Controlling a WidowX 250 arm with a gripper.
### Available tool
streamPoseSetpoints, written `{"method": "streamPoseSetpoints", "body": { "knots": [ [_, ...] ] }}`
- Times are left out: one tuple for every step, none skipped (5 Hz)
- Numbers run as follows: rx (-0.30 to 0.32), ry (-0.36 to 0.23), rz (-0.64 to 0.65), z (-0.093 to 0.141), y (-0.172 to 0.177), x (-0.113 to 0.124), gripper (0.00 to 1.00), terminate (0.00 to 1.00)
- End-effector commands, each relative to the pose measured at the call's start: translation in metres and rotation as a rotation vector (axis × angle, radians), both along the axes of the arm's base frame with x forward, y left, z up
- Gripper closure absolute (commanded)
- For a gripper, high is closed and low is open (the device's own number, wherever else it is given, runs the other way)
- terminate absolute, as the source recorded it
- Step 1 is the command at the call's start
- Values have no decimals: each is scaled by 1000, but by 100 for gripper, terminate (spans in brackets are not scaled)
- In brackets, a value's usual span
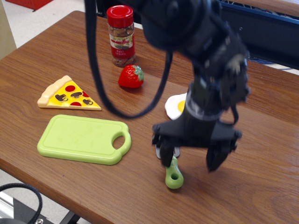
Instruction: Put spatula on cutting board
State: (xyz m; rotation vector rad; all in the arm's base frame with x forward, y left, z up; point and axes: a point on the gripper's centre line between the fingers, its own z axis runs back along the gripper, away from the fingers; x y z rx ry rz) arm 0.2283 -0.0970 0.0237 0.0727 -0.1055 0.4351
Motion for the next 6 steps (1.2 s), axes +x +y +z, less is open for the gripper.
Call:
{"method": "streamPoseSetpoints", "body": {
  "knots": [
    [-13, -82, 17, 14, 18, -9, 0, 0],
    [2, -88, 43, 0, 25, -11, 0, 0],
    [-22, -72, 66, -6, 30, -10, 0, 0],
    [-34, -56, 87, -12, 31, -10, 100, 0],
    [-48, -62, 102, -10, 37, -10, 100, 0],
    [-53, -65, 94, -10, 45, -8, 100, 0]
  ]
}}
